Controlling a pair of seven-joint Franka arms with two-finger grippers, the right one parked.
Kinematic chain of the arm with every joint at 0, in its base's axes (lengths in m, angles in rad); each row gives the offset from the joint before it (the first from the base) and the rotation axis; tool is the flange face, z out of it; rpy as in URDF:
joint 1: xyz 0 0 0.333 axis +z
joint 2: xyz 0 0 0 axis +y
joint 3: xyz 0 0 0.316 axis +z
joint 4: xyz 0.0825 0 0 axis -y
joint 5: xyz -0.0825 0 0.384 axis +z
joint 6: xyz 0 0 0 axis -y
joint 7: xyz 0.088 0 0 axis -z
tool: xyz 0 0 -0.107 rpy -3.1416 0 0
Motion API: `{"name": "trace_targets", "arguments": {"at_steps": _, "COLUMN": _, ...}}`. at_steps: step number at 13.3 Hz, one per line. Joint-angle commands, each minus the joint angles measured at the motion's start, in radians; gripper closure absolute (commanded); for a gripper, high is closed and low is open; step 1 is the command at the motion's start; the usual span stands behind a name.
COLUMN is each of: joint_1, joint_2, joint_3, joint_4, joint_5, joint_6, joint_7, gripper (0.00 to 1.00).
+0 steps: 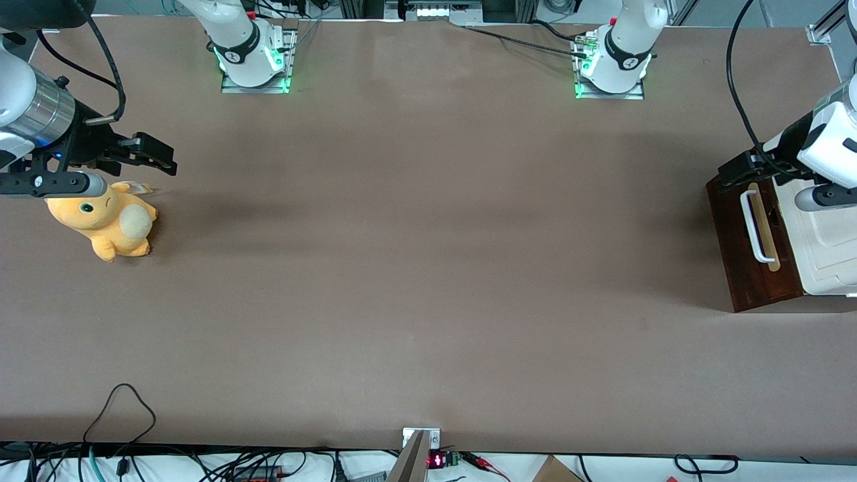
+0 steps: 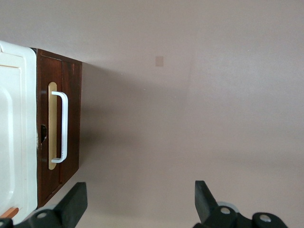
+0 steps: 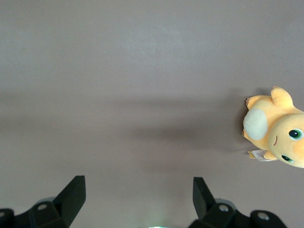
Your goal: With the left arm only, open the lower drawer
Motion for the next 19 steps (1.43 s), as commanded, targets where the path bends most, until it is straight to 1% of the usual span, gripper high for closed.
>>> {"name": "trace_targets", "arguments": {"at_steps": 1, "joint_1": 0.004, "joint_2": 0.006, "joint_3": -0.007, "joint_4": 0.028, "joint_5": -0.025, "joint_6": -0.056, "joint_7": 0.023, "gripper": 0.00}}
{"name": "trace_targets", "arguments": {"at_steps": 4, "joint_1": 0.004, "joint_2": 0.008, "joint_3": -0.018, "joint_4": 0.039, "joint_5": -0.011, "joint_6": -0.060, "joint_7": 0.019, "gripper": 0.00}}
{"name": "trace_targets", "arguments": {"at_steps": 12, "joint_1": 0.005, "joint_2": 0.008, "joint_3": -0.016, "joint_4": 0.026, "joint_5": -0.013, "joint_6": -0.084, "joint_7": 0.020, "gripper": 0.00}}
{"name": "trace_targets", "arguments": {"at_steps": 14, "joint_1": 0.005, "joint_2": 0.008, "joint_3": -0.016, "joint_4": 0.028, "joint_5": -0.024, "joint_6": -0.081, "joint_7": 0.026, "gripper": 0.00}}
{"name": "trace_targets", "arguments": {"at_steps": 16, "joint_1": 0.004, "joint_2": 0.011, "joint_3": -0.030, "joint_4": 0.022, "joint_5": -0.004, "joint_6": -0.078, "joint_7": 0.008, "gripper": 0.00}}
{"name": "trace_targets", "arguments": {"at_steps": 17, "joint_1": 0.004, "joint_2": 0.014, "joint_3": -0.050, "joint_4": 0.008, "joint_5": 0.062, "joint_6": -0.078, "joint_7": -0.010, "gripper": 0.00}}
{"name": "trace_targets", "arguments": {"at_steps": 18, "joint_1": 0.004, "joint_2": 0.013, "joint_3": -0.088, "joint_4": -0.016, "joint_5": 0.146, "joint_6": -0.077, "joint_7": -0.042, "gripper": 0.00}}
{"name": "trace_targets", "arguments": {"at_steps": 19, "joint_1": 0.004, "joint_2": 0.014, "joint_3": -0.123, "joint_4": -0.033, "joint_5": 0.200, "joint_6": -0.081, "joint_7": -0.105, "gripper": 0.00}}
